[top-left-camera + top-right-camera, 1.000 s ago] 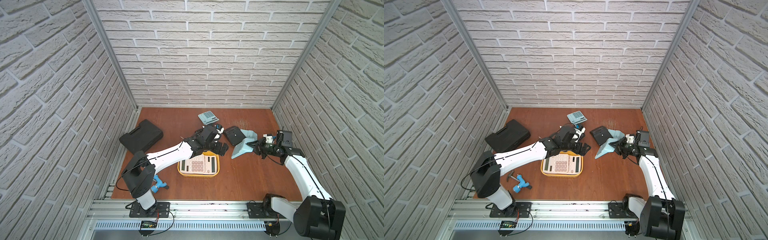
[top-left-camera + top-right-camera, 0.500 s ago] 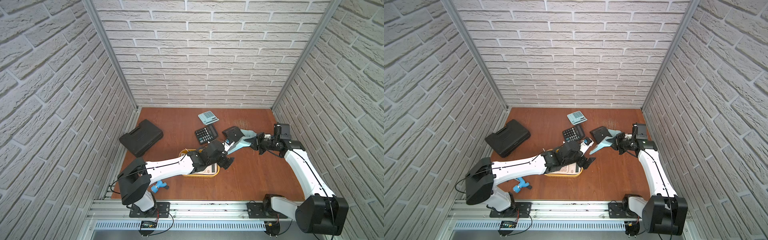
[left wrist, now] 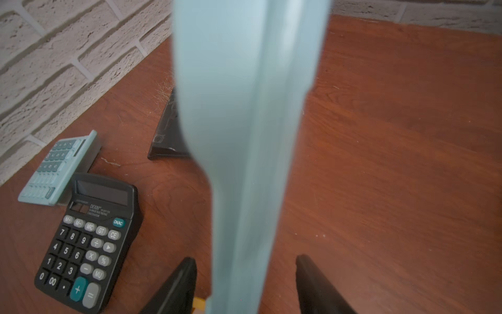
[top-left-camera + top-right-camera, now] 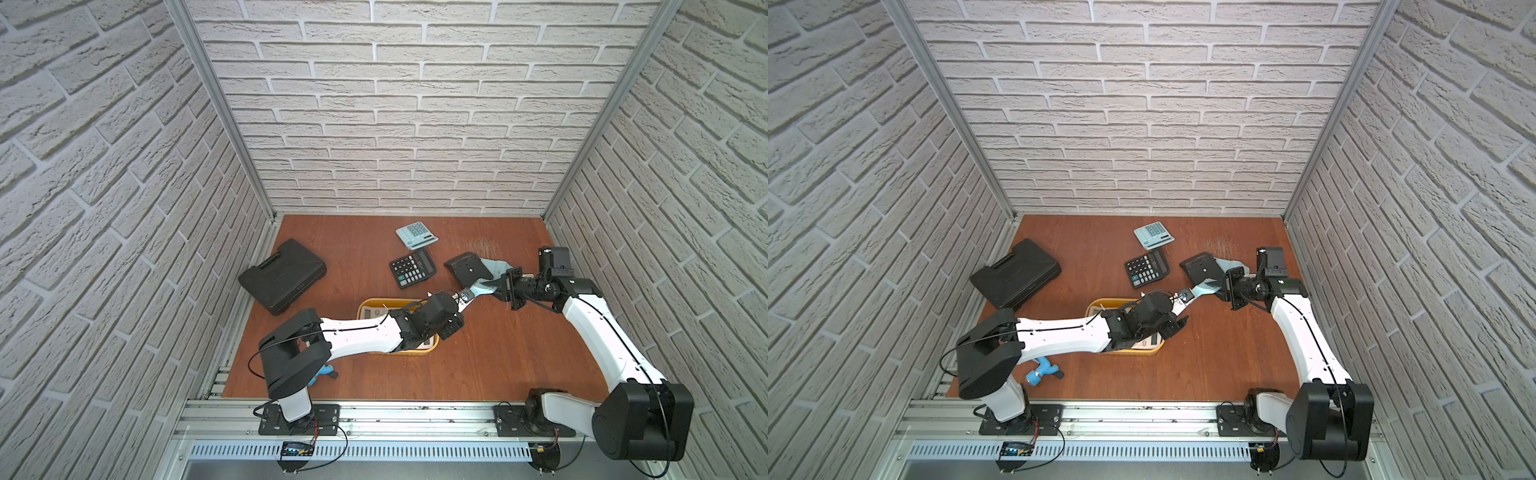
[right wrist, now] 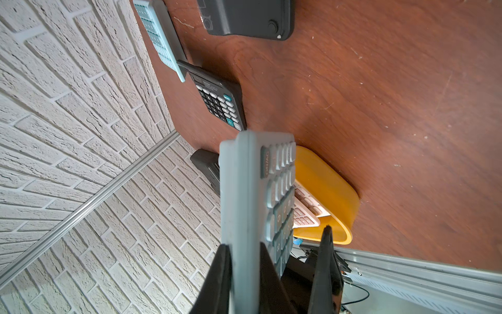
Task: Put the calculator in the storage box
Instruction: Pick up the calculator at the center of the board.
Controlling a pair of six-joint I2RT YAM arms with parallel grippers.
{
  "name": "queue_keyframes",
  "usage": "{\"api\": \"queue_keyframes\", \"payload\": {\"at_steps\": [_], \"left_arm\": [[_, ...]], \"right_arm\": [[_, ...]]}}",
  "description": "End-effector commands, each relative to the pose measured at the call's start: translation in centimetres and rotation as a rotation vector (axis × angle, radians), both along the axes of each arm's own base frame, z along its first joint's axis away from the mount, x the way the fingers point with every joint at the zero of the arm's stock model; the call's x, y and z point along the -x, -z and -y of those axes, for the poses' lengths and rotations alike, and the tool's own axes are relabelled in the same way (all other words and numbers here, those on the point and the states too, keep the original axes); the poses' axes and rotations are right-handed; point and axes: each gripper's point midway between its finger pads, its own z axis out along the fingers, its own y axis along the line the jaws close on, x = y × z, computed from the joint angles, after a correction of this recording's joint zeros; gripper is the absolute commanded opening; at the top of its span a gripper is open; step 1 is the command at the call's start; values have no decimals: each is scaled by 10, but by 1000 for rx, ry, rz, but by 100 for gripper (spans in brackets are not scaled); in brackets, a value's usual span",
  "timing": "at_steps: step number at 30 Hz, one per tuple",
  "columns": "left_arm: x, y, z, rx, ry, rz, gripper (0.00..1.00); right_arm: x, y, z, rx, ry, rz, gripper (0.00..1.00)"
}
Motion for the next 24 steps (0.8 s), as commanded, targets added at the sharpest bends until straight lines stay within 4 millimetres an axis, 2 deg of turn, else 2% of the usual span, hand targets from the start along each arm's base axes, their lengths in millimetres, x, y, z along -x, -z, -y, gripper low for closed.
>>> {"api": "queue_keyframes", "payload": {"at_steps": [1,7,13,15,17,22,23,24], "left_arm": [[-10,-19,10,14,-8,80,48],[-10,-18,14,5,5,79,26],[-10,-18,16,-6,13,76,13],[-10,-19,17,-4,15,75,10],[-10,-22,17,0,13,78,8],[-15,-30,11,3,-14,70,5],[-17,-32,10,8,-20,60,4],[-19,-32,7,13,-24,44,4]], "right_arm": [[-4,-4,-8,-49,-8,12,3],[-7,0,-11,-56,-21,15,3],[-10,1,-13,-54,-36,29,3],[-11,0,-12,-49,-39,39,7],[-12,-2,-12,-44,-44,52,14],[-19,-7,-10,-1,-86,123,38],[-21,-9,-9,11,-97,142,45],[-23,-11,-6,33,-111,162,60]]}}
